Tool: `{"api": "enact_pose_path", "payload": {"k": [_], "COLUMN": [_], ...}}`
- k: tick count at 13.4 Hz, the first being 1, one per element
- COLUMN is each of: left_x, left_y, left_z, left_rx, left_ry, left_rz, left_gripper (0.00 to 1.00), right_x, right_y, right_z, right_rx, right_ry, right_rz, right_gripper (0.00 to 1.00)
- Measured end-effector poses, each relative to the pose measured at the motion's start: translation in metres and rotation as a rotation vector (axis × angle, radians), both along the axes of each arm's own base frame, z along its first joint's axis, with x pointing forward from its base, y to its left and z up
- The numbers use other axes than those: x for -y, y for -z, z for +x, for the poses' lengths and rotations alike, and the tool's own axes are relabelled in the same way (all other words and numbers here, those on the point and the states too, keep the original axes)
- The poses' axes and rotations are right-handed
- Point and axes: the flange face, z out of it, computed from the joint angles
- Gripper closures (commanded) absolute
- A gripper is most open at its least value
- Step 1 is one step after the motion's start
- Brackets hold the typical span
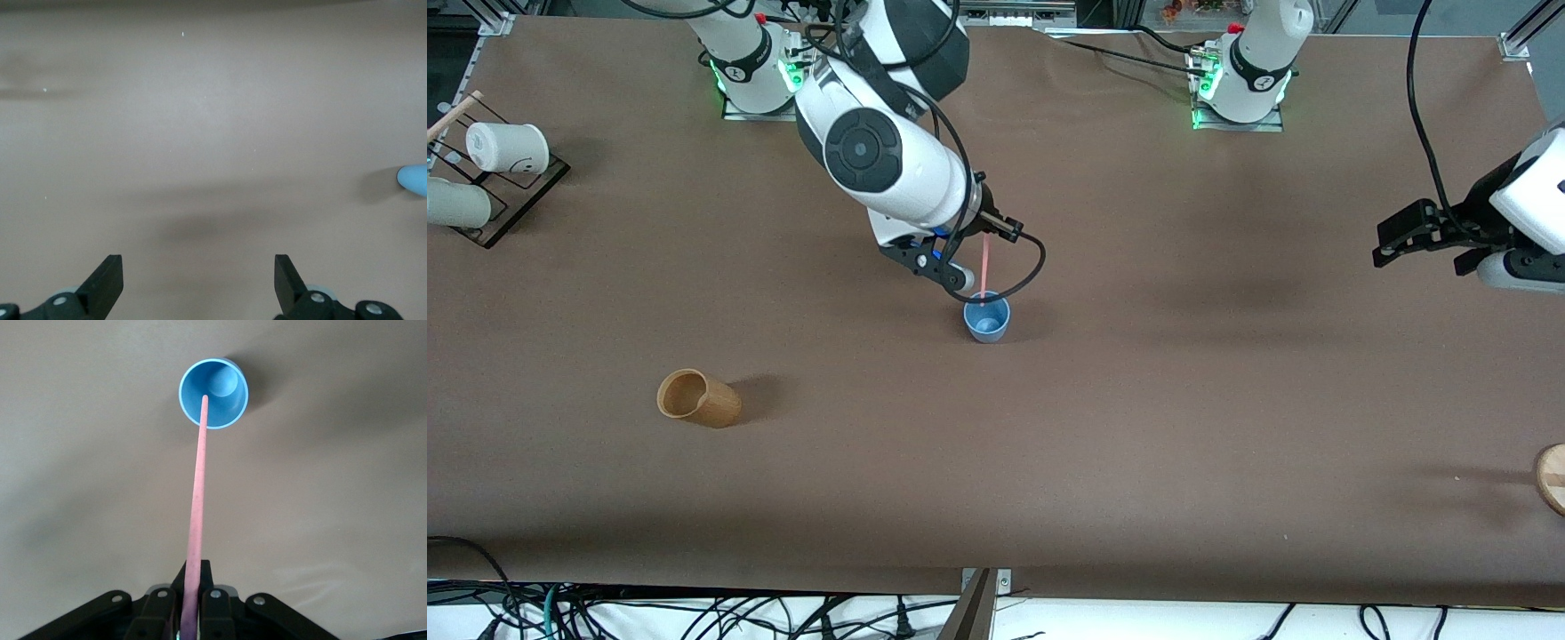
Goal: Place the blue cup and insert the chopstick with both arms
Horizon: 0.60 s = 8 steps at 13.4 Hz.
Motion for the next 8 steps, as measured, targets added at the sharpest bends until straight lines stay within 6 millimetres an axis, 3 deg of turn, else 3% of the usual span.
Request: {"api": "enact_pose_path", "payload": {"k": [4,8], "left_x": [-0.002,0.016], "left_y": [0.011,0.019], "left_z": [-0.007,-0.02], "left_rx": [-0.031,-0.058], "left_ry": [-0.02,-0.02], "left_rz": [0.001,0.002], "left_gripper": [0.0,0.0], "right_x": [-0.002,-0.006], "right_y": [0.022,0.051], "right_z": [0.0,0.001], "right_rx": [-0.035,-0.044], "right_ry": [0.003,0.019], "right_rz": [-0.011,-0.015], "right_gripper": [1.0,1.0]}}
